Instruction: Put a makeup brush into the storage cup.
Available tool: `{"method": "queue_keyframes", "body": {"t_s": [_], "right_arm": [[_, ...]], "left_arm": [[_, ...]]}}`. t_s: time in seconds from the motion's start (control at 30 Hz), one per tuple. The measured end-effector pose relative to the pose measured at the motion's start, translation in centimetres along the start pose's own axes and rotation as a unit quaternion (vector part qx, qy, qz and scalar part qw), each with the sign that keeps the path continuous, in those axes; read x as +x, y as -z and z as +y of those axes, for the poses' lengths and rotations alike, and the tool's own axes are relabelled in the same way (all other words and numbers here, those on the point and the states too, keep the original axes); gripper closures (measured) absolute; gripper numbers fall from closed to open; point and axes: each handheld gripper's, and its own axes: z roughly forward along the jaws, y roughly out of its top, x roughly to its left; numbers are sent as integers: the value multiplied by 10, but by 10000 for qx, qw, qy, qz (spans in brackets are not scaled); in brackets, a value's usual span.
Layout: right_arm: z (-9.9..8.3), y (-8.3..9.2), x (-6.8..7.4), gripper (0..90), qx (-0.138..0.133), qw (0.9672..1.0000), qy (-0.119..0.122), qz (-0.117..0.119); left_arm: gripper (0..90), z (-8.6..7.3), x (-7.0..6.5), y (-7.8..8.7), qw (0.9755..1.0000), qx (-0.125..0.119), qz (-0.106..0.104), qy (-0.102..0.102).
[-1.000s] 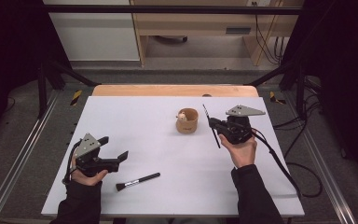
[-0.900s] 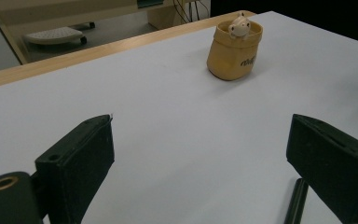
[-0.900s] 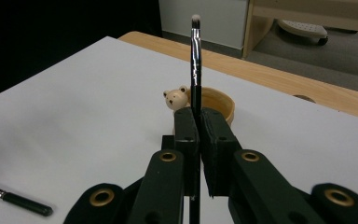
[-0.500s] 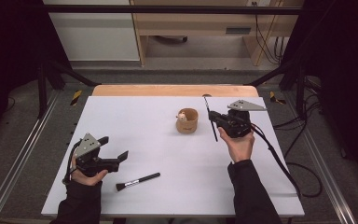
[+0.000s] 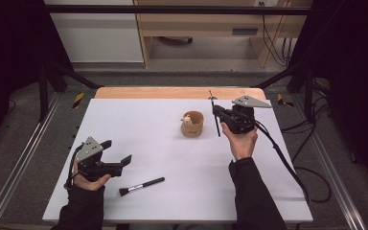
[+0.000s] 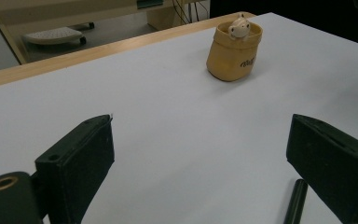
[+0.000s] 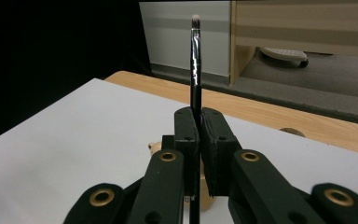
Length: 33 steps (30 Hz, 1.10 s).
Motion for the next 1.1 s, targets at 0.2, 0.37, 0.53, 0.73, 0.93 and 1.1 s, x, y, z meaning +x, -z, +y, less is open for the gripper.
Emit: {"method": "queue_keyframes", "body": {"t_s": [0.2, 0.37, 0.53, 0.73, 0.93, 1.1], "right_arm": [[1, -8, -2, 860, -39, 10000, -37, -66], [2, -13, -3, 860, -103, 9999, -76, -109], [4, -21, -4, 860, -165, 9997, -136, -122], [8, -31, -3, 860, -198, 9996, -126, -141], [12, -39, -2, 860, -270, 9994, -133, -161], [14, -46, -5, 860, -320, 9990, -158, -253]], "left_arm": [[68, 0, 0, 0, 10000, 0, -3, 13], [68, 0, 0, 0, 10000, 2, -9, 14], [68, 0, 1, 0, 10000, -3, -10, 17], [68, 0, 1, 0, 10000, -7, -11, 27], [68, 0, 2, 1, 10000, -26, -25, 54], [69, 0, 2, 1, 10000, -35, -37, 78]]}}
